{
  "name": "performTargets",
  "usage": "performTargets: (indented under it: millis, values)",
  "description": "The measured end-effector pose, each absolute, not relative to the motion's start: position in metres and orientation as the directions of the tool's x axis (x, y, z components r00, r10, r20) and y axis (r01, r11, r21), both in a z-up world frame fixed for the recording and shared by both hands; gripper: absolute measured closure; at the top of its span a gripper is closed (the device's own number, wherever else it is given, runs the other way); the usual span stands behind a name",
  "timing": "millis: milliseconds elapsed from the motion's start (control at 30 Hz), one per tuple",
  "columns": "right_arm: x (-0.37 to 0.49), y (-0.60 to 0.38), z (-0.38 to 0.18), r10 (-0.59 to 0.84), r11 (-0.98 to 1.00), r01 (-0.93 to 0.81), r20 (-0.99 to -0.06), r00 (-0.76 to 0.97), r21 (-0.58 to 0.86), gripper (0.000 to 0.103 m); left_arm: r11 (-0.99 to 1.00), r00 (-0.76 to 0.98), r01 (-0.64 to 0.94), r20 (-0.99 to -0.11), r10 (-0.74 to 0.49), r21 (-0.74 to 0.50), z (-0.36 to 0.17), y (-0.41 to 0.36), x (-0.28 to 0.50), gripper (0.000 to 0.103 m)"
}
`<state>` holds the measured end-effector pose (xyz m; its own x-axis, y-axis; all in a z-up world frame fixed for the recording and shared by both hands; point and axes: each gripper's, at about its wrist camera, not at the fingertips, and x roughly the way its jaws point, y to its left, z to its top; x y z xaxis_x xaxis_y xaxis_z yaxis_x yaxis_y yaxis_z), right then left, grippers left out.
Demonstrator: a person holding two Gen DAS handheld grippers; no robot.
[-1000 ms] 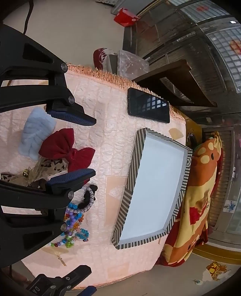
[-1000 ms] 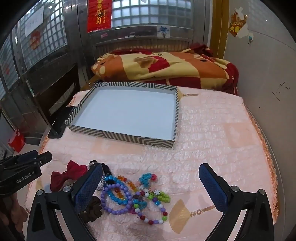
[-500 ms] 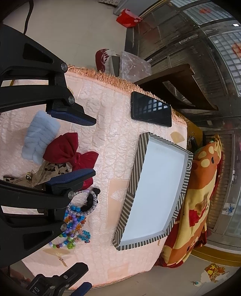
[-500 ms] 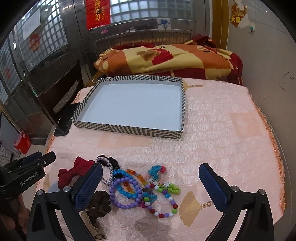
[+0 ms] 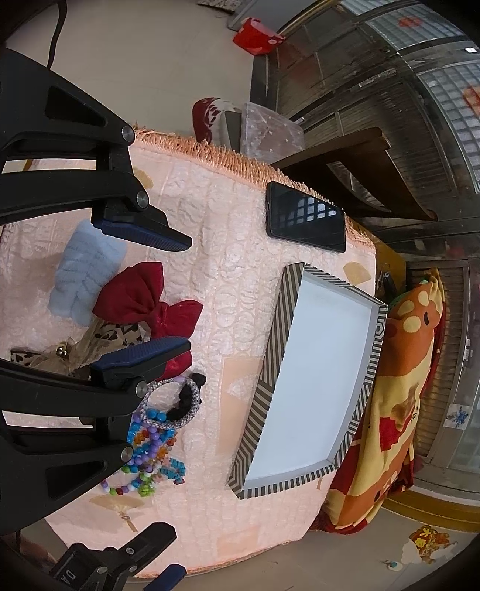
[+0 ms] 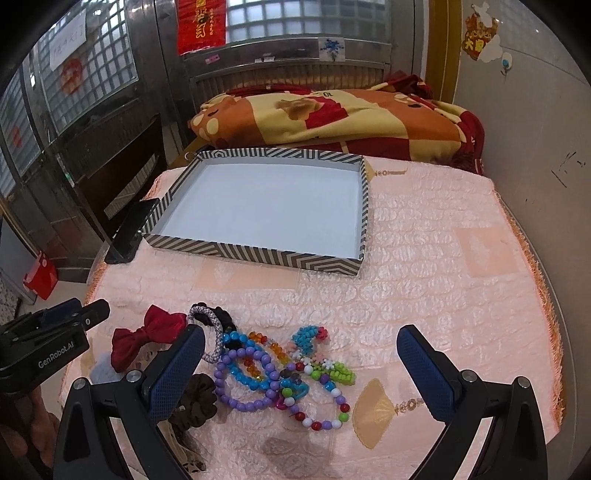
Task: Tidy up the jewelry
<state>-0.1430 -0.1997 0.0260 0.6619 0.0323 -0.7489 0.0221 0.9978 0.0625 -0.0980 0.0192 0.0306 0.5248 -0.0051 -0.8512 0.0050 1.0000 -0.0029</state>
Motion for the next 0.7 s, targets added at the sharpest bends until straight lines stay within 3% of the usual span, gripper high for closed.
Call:
performTargets:
  millis: [700]
  values:
    - [-0.1436, -0.1978, 0.0253, 0.029, 0.999, 0.016, -0.762, 0.647, 0.052, 0.000, 1.000, 0.520, 0.007, -0.854, 0.001, 0.006, 0.0295, 0.0156, -0.0990, 0.055]
